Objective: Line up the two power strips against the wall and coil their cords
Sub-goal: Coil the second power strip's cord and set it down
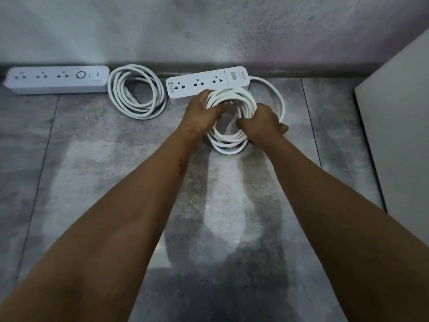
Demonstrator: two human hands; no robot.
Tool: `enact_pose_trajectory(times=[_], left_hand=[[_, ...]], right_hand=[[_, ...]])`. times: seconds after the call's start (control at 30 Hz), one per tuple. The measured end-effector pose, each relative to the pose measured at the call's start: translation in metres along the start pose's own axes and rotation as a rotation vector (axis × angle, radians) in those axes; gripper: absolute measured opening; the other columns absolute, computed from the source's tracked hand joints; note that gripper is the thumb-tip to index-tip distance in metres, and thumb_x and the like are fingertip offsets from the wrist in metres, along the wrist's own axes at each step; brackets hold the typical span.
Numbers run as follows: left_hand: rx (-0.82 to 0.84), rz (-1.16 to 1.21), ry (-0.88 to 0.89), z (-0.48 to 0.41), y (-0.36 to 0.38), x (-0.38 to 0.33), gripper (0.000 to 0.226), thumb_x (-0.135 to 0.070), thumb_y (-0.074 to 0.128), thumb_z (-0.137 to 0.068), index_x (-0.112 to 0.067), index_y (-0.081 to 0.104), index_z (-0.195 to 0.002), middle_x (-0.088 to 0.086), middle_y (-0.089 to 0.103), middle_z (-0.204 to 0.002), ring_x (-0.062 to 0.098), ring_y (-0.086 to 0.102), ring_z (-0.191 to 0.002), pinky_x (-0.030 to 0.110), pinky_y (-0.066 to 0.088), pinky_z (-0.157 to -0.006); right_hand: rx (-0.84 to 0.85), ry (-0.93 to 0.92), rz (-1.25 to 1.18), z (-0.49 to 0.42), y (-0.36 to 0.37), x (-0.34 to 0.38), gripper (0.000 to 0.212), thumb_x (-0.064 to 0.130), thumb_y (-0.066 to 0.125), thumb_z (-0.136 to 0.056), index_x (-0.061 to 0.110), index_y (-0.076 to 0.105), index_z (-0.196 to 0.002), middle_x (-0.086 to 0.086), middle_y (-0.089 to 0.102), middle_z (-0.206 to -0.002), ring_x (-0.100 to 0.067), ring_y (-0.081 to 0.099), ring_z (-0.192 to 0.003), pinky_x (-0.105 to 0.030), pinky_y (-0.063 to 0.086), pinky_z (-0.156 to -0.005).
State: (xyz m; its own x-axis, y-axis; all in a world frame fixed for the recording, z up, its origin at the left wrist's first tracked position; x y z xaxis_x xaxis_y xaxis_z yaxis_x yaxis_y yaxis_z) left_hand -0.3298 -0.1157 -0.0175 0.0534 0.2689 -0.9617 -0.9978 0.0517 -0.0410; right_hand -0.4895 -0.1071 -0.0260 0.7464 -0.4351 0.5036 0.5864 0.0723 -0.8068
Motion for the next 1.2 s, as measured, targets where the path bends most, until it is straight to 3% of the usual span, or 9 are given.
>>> enact_pose_trajectory(times=[0.17,0.27,0.33,0.4,0.53,0.7,0.83,0.97,1.2], left_hand=[[0.002,-0.316,0.158,-0.004,0.005,-0.020,0.036,-0.037,0.065,-0.085,-0.012,0.064,-0.111,0.002,0.069,-0.109,0.018,0.063,-0.102,0.040,0.048,-0.098],[-0.049,-0.472,0.127,-0.015,-0.006,-0.022,0.065,-0.064,0.035,-0.086,-0.017,0.065,-0.121,0.001,0.063,-0.125,0.021,0.054,-0.120,0.042,0.036,-0.110],[-0.025,-0.390,0.089,-0.017,-0.017,-0.013,0.082,-0.071,0.029,-0.079,-0.021,0.049,-0.141,0.003,0.045,-0.150,0.024,0.035,-0.142,0.051,0.023,-0.118],[0.016,-0.463,0.104,-0.015,-0.020,-0.003,0.077,-0.066,0.027,-0.089,-0.017,0.037,-0.149,0.004,0.029,-0.159,0.021,0.019,-0.149,0.049,0.009,-0.122],[0.032,-0.901,0.186,-0.019,-0.020,0.007,0.049,-0.024,0.014,-0.108,-0.011,0.014,-0.155,0.011,0.008,-0.164,0.023,-0.002,-0.152,0.039,-0.008,-0.121],[0.039,-1.220,0.382,-0.026,-0.022,0.016,0.050,-0.030,0.019,-0.107,-0.019,0.016,-0.156,0.001,0.007,-0.165,0.022,-0.003,-0.152,0.040,-0.005,-0.120],[0.027,-1.281,0.436,-0.030,-0.024,0.019,0.055,-0.037,0.024,-0.105,-0.018,0.016,-0.156,0.002,0.009,-0.165,0.024,-0.002,-0.152,0.040,-0.004,-0.121],[0.007,-1.298,0.448,-0.035,-0.026,0.017,0.060,-0.041,0.021,-0.102,-0.015,0.019,-0.155,0.003,0.012,-0.164,0.026,0.001,-0.152,0.041,-0.002,-0.121],[-0.032,-1.294,0.489,-0.033,-0.026,0.016,0.059,-0.037,0.023,-0.100,-0.014,0.020,-0.155,0.004,0.013,-0.164,0.027,0.002,-0.152,0.043,-0.002,-0.122]], right_hand=[[0.003,-0.005,-0.181,0.002,-0.001,0.001,0.030,0.039,0.055,-0.089,0.017,0.058,-0.109,-0.006,0.066,-0.110,-0.029,0.058,-0.109,-0.050,0.033,-0.106],[0.026,-0.015,-0.256,0.003,0.003,0.004,0.029,0.035,0.055,-0.090,0.013,0.057,-0.109,-0.009,0.065,-0.110,-0.031,0.060,-0.107,-0.054,0.039,-0.104],[0.032,-0.009,-0.266,0.003,0.005,0.004,0.031,0.035,0.055,-0.090,0.012,0.057,-0.111,-0.010,0.065,-0.111,-0.032,0.059,-0.108,-0.054,0.040,-0.103],[0.028,-0.013,-0.285,0.002,0.004,0.003,0.031,0.034,0.054,-0.090,0.012,0.057,-0.111,-0.010,0.065,-0.111,-0.031,0.059,-0.108,-0.054,0.040,-0.103],[-0.051,0.002,-0.180,-0.003,-0.006,-0.004,0.028,0.036,0.049,-0.094,0.015,0.054,-0.112,-0.006,0.063,-0.108,-0.028,0.057,-0.109,-0.047,0.031,-0.105],[-0.354,0.027,0.016,-0.007,-0.039,-0.013,0.034,0.037,0.043,-0.096,0.011,0.055,-0.115,-0.008,0.065,-0.109,-0.030,0.050,-0.119,-0.048,0.023,-0.102],[-0.464,0.043,0.133,-0.014,-0.052,-0.014,0.038,0.037,0.041,-0.096,0.010,0.054,-0.118,-0.010,0.064,-0.115,-0.029,0.049,-0.120,-0.049,0.024,-0.104],[-0.458,0.148,0.024,-0.029,-0.055,-0.020,0.038,0.036,0.040,-0.097,0.010,0.050,-0.123,-0.010,0.065,-0.118,-0.029,0.057,-0.114,-0.048,0.025,-0.103],[-0.400,0.296,-0.097,-0.052,-0.066,-0.034,0.043,0.033,0.039,-0.100,0.008,0.039,-0.135,-0.008,0.056,-0.135,-0.029,0.051,-0.127,-0.051,0.021,-0.111]])
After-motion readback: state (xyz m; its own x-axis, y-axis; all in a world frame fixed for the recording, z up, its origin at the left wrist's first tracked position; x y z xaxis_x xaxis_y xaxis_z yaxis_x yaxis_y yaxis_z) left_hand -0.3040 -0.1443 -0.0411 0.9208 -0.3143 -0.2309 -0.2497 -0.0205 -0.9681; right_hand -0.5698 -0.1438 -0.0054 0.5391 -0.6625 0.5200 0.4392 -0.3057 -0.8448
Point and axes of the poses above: each hand's wrist, its own z-axis away from the middle knuckle, its own y-axis out of the palm, x = y × z, the point moved 6 cm from there along -z, towards the middle knuckle
